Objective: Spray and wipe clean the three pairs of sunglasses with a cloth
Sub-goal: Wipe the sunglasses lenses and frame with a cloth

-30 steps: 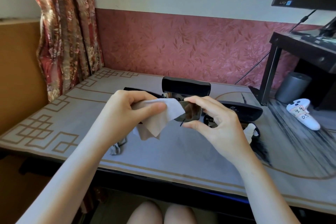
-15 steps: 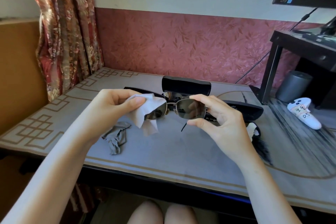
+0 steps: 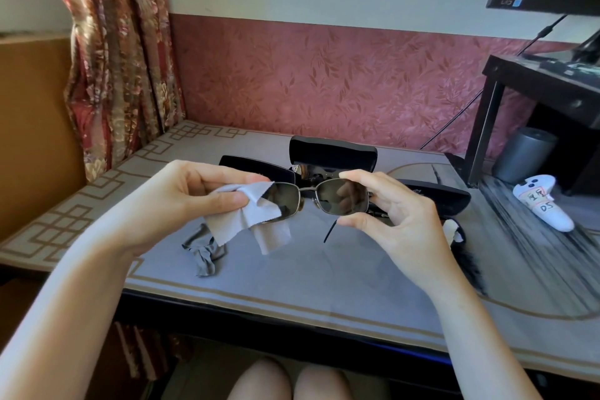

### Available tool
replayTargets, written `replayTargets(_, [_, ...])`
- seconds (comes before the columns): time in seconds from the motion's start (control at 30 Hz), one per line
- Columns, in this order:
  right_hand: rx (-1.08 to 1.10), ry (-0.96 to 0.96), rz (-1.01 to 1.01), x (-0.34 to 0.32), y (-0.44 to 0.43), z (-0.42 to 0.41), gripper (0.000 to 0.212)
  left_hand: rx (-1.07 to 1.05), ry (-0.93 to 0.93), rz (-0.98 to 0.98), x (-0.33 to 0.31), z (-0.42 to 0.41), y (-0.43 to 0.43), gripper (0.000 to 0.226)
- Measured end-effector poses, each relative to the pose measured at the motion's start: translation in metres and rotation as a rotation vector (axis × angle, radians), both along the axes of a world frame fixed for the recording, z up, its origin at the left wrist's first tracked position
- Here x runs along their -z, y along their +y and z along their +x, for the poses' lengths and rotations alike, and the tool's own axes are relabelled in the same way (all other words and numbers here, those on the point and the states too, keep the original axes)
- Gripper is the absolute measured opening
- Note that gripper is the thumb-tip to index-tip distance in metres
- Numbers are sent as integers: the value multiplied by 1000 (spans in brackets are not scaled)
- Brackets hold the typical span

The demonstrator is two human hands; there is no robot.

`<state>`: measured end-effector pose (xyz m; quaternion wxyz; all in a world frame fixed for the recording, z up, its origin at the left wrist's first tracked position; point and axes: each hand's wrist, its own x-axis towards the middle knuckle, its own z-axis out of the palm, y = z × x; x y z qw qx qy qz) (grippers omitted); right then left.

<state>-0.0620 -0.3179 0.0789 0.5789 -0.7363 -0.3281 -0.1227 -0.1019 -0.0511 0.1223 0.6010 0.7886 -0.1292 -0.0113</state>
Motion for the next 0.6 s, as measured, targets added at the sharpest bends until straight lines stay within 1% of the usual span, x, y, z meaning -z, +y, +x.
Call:
replayTargets(0.13, [3,8,10,-1,-1,0,41,12,7,5,-2,-2,0,34])
replayTargets(0.23, [6,14,5,-1,-1,0,41,-5,-16,50,-1,-2,-2,46])
replayTargets(0.33, [7,8,4,0,-1,0,41,-50,-47,28,0,-1,-8,36])
replayTargets(0.47, [16,-5,-3,2,-2,1,44,-70,-103,65,3,1,-15,30])
replayTargets(0.6, [33,-3,3,2,0,2,43,-182,-197,149,6,1,-25,36])
